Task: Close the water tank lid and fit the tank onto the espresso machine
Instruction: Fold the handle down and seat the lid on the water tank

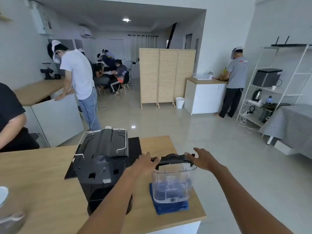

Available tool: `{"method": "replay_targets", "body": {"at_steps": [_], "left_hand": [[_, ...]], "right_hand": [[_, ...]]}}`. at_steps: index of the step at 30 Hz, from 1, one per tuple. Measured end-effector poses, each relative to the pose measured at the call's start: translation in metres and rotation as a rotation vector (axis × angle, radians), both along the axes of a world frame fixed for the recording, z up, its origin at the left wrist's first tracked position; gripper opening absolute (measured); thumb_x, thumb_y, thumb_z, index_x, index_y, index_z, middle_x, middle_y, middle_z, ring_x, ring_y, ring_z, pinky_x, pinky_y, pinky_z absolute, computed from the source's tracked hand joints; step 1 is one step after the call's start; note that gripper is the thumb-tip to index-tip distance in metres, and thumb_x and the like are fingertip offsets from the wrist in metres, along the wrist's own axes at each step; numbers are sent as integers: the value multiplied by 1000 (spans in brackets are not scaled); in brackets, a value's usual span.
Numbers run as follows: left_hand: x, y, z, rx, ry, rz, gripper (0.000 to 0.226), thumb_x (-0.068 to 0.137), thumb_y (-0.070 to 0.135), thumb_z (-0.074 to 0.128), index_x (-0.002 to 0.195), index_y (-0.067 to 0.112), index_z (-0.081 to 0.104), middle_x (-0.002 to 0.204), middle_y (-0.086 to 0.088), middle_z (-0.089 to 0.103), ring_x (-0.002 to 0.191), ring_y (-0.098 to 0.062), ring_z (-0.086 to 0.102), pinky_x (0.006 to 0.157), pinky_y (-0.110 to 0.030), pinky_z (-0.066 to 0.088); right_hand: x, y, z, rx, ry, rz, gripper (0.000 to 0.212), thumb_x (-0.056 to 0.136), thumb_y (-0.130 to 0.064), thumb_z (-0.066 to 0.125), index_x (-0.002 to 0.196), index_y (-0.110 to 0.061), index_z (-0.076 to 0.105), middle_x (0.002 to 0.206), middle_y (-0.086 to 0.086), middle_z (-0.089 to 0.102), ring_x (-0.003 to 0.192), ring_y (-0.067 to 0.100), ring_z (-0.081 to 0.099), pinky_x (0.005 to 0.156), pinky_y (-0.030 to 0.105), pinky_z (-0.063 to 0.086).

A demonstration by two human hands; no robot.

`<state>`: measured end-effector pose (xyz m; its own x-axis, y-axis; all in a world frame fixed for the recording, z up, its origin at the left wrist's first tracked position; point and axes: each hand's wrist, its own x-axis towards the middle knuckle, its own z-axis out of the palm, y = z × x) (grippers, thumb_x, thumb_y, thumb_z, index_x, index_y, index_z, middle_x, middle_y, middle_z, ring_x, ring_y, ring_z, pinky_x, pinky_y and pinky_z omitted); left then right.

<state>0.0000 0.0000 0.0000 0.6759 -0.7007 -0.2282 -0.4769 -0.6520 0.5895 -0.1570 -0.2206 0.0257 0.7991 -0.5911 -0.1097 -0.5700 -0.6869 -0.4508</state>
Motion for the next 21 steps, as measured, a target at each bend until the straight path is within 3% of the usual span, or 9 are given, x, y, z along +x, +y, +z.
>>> {"method": "replay_targets", "body": {"at_steps": [2, 5, 8, 12, 16, 19, 21], "left_hand": [[-4, 1, -5, -39, 74, 52, 98, 77, 83, 35, 146, 13, 36, 144, -8, 49, 129, -26, 47, 99, -38, 44], [-5, 2, -16, -99, 129, 113, 99, 70, 90, 37, 129, 12, 53, 113, -2, 64, 101, -20, 62, 73, -30, 46], [-11, 3, -19, -161, 182, 149, 85, 76, 82, 45, 131, 18, 50, 124, 2, 59, 109, -16, 56, 79, -29, 44], [-20, 3, -23, -278, 213, 188, 58, 91, 54, 59, 136, 22, 44, 128, 5, 55, 115, -14, 52, 87, -29, 42], [-24, 4, -33, -365, 264, 217, 77, 91, 48, 64, 153, 25, 25, 150, -1, 47, 135, -22, 45, 107, -36, 38], [-26, 4, -34, -378, 248, 226, 72, 94, 47, 60, 152, 26, 25, 147, 1, 47, 136, -22, 45, 100, -30, 37], [-27, 5, -34, -380, 238, 212, 70, 93, 50, 59, 151, 28, 26, 147, 2, 48, 133, -21, 47, 103, -33, 39]], "right_hand": [[-3, 0, -4, 38, -5, 0, 80, 91, -68, 42, 144, -8, 45, 141, 15, 53, 128, 31, 50, 96, 37, 40], [-4, 0, -15, 133, -76, 11, 61, 92, -65, 43, 110, -12, 65, 100, 4, 71, 102, 26, 64, 68, 26, 43], [-5, -2, -26, 198, -162, 1, 53, 90, -64, 49, 109, -16, 62, 87, -1, 72, 93, 19, 66, 64, 21, 42], [-10, -3, -37, 294, -272, -16, 59, 88, -56, 61, 134, -20, 52, 108, -2, 65, 101, 16, 60, 82, 26, 42], [-16, -2, -51, 341, -373, 1, 66, 86, -49, 68, 142, -23, 46, 122, -5, 61, 116, 14, 57, 92, 25, 40], [-17, -1, -55, 354, -393, 3, 50, 86, -51, 67, 130, -30, 55, 112, -10, 67, 113, 12, 59, 89, 26, 41], [-17, -2, -56, 352, -393, 18, 55, 84, -57, 65, 131, -29, 56, 112, -11, 68, 111, 10, 61, 90, 27, 44]]}}
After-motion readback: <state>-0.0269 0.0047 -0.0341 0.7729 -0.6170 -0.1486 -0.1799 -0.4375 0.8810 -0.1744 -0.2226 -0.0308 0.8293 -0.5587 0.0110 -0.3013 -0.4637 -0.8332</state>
